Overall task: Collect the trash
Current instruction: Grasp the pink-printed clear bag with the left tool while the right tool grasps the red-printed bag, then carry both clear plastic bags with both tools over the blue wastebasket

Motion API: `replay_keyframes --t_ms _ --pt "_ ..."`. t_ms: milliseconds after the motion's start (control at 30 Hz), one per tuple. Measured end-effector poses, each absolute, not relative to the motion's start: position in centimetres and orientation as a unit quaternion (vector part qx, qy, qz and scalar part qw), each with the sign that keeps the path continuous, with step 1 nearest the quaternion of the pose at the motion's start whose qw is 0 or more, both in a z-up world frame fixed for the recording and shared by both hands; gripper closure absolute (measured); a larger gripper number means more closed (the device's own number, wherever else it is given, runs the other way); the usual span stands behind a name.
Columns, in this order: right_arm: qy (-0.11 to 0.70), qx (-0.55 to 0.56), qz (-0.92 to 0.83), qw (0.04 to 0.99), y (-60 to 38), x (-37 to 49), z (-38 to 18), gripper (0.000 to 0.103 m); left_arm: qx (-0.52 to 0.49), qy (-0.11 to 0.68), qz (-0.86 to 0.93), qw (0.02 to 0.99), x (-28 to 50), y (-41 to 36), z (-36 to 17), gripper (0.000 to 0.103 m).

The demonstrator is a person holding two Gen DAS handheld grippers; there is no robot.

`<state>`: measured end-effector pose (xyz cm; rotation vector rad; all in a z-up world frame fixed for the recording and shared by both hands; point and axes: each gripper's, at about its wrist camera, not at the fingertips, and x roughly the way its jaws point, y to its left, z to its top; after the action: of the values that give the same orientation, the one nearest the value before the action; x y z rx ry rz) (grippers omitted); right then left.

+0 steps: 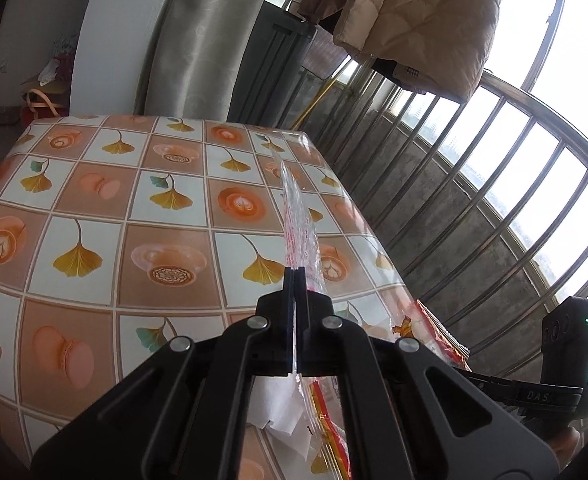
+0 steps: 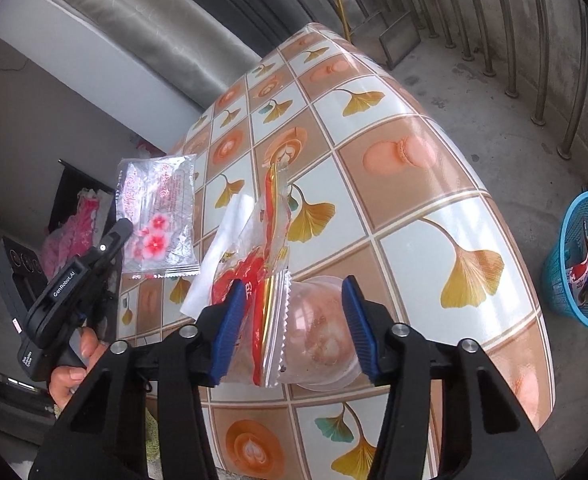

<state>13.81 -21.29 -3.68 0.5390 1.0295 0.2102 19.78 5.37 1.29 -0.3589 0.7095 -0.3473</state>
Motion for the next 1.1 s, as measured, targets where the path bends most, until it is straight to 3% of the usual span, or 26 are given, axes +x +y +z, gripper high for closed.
replay_keyframes --t_ms 167,300,1100 --pt "0.481 0.248 0.104 0.834 -21.2 13.4 -3.1 0.083 -0.171 0.342 -0.167 0.909 19.7 5.2 1.3 0.103" --pt "0.473 0.250 0.110 0.838 -21.1 13.0 -2.6 0.093 -0.166 0.340 -0.165 0.911 19.6 5.1 1.4 0.103" --pt "0.407 0.305 0.132 0.851 -24.1 11.1 1.2 0.097 -0.128 0.307 -0.158 0.930 18.3 4.0 3.5 0.103"
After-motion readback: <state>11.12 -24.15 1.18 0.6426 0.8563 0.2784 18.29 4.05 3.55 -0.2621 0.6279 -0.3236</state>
